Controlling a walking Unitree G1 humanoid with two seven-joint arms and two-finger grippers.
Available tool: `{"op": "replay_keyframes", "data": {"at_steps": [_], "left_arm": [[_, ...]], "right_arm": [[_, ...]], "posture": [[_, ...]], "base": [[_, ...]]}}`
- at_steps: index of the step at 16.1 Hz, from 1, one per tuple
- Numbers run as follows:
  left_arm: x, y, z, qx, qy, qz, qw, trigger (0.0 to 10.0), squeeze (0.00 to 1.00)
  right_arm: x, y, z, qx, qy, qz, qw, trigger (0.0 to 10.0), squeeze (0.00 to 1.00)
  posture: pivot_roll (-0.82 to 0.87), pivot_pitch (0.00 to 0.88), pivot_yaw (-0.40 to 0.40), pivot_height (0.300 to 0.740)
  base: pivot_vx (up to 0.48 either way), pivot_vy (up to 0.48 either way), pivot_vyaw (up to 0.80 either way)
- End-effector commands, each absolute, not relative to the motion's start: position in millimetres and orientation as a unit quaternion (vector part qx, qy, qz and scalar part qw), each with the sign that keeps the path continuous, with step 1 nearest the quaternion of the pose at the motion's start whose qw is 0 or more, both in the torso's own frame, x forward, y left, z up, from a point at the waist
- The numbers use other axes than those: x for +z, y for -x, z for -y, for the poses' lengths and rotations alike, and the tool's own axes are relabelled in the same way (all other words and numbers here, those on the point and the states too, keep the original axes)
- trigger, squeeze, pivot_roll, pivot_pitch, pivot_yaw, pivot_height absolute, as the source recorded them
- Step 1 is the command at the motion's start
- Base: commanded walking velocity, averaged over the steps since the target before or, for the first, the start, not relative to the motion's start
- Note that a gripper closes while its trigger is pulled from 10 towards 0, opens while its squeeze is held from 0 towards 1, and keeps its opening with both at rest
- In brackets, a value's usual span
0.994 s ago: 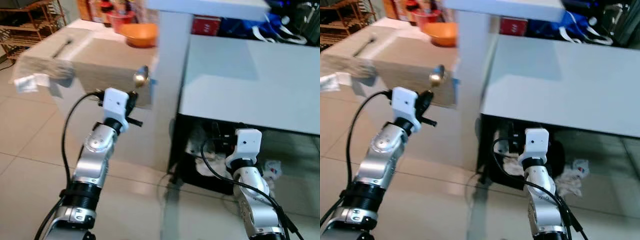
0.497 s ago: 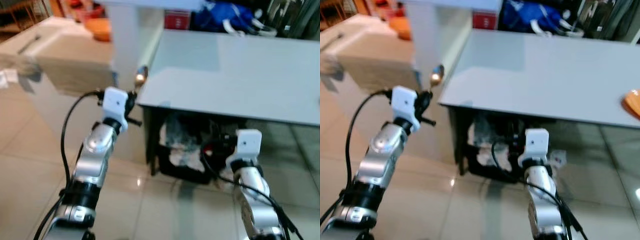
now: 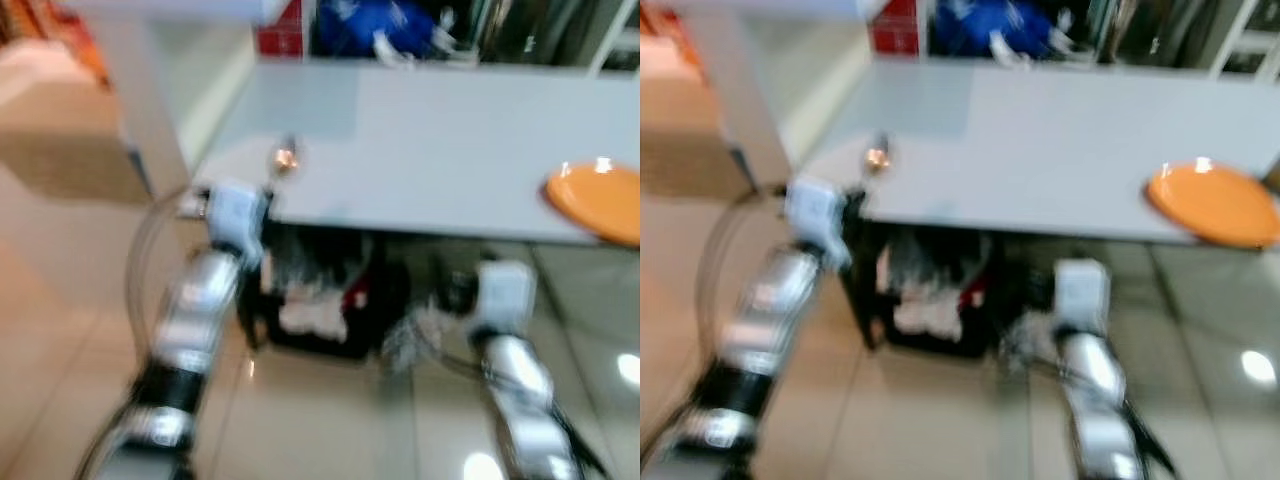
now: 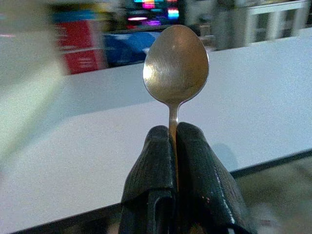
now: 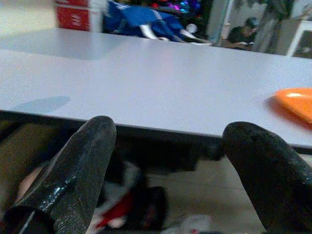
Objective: Setting the table
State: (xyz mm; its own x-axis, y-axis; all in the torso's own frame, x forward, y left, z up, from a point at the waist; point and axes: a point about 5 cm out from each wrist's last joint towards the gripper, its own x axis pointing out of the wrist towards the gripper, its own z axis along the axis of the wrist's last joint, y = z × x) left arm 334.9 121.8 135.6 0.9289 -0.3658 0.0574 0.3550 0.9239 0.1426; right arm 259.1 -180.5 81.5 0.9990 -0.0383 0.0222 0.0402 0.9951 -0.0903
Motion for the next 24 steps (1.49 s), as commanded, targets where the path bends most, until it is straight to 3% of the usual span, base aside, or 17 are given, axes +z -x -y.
{"op": "replay_keyframes", "data": {"at_steps": [1,7,11,18,24], "left_arm": [[143.7,-338.7,-134.5,-0.168,-0.080,0.055,0.981,10.0,0.00],[144.3,-339.4,-133.9,-0.172,-0.085,0.059,0.980,10.0,0.00],[144.3,-339.6,-134.3,-0.169,-0.078,0.060,0.981,10.0,0.00],[145.3,-341.7,-131.4,-0.162,-0.075,0.061,0.982,10.0,0.00],[147.5,-342.8,-116.9,-0.158,-0.051,0.062,0.984,10.0,0.00]], "right_arm": [[88.2,-263.0,171.2,-0.006,0.040,0.025,0.999,10.0,0.00],[88.4,-263.4,170.6,-0.004,0.036,0.024,0.999,10.0,0.00],[87.9,-263.3,170.2,-0.004,0.038,0.021,0.999,10.0,0.00],[87.7,-264.1,170.8,-0.003,0.042,0.022,0.999,10.0,0.00],[89.3,-266.8,169.3,-0.003,0.040,0.027,0.999,10.0,0.00]], "posture": [[0.01,0.000,0.019,0.740],[0.01,0.000,0.020,0.740],[0.01,0.000,0.021,0.740],[0.01,0.000,0.018,0.740],[0.00,0.000,0.021,0.740]], "base": [[0.281,-0.386,0.00],[0.281,-0.386,0.00],[0.283,-0.384,-0.56],[0.000,0.000,0.00],[0.466,0.000,0.00]]}}
